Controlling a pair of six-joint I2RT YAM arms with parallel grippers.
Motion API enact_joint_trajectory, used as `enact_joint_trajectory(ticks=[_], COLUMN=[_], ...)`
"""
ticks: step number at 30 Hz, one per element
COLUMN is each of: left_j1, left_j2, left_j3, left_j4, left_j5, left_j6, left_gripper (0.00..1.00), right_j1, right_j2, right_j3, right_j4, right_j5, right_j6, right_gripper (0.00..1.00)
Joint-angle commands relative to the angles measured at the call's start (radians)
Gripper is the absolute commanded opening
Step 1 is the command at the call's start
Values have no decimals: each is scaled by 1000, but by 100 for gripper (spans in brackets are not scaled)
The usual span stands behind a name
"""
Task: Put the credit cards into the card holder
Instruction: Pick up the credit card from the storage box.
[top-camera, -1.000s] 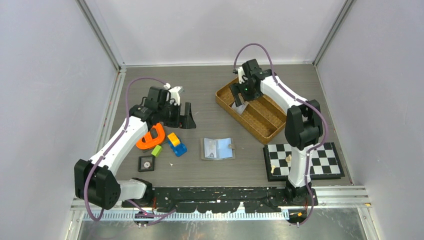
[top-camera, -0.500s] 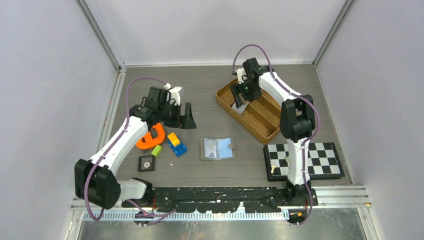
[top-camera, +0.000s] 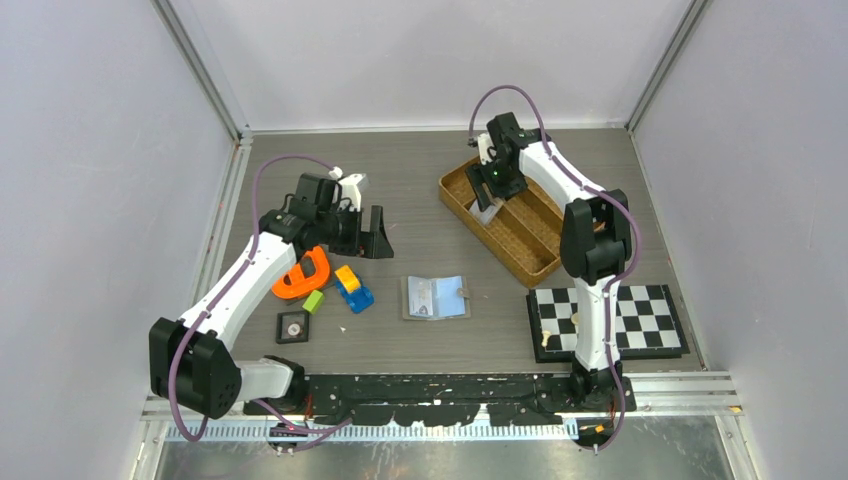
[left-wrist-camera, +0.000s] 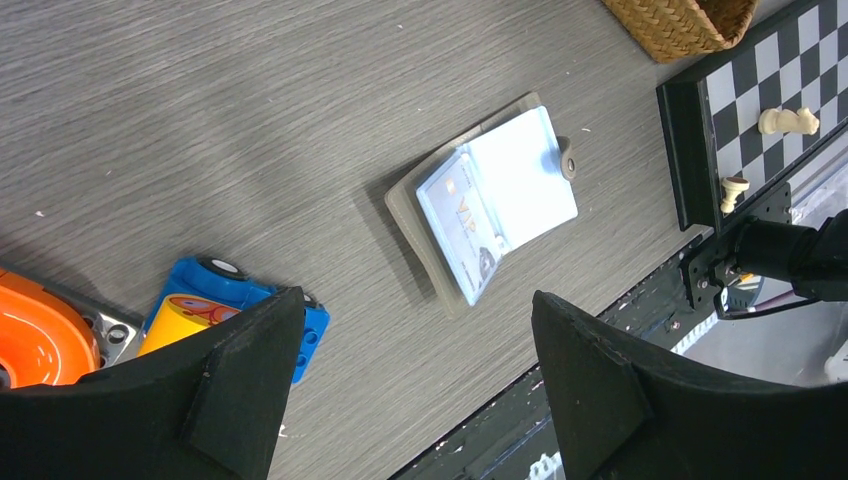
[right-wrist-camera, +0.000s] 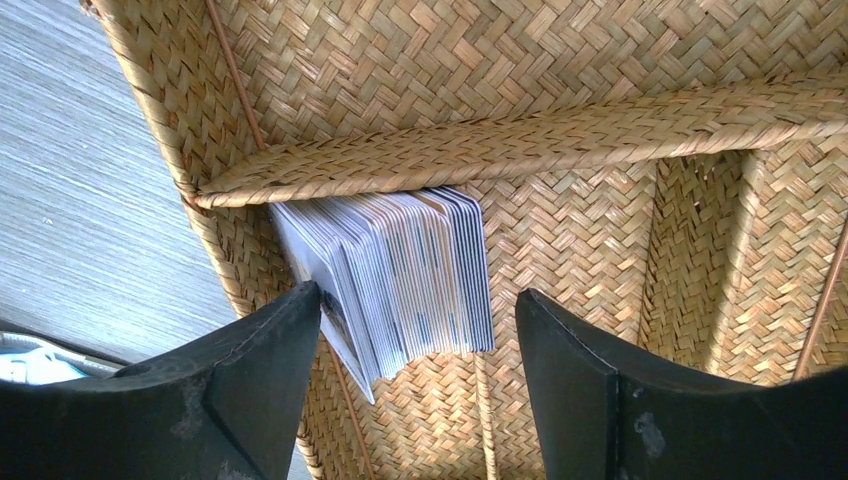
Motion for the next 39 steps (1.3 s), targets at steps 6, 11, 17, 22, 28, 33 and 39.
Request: enact_joint_trajectory(ticks=[6,11,17,22,28,33,39], left_j1=[3,3,3,3,3,3,3], left_j2=[-10,-11,-9,-10,-7,-10,-15], left_j3=[-7,-6,-8,-8,-8,-13,-13], left_j4=[21,21,23,22,20,23,25], left_j5=[50,55,59,61,64,74,87], left_j6=[8,7,6,6,6,12,20], left_gripper=[86,86,86,86,86,86,85], right_j1=[-12,-11,-10,-9,-4,2,24], right_j2=[-98,-108,-100,-95,-100,-117,-167], right_j3=[37,37,32,34,35,50,109], right_j4=[22,28,24,20,19,0,-63], right_j5=[72,75,58,57,30,-18,-3], right_j6=[7,8,8,8,8,19,23], right_gripper=[72,71,57,40,11,0,1])
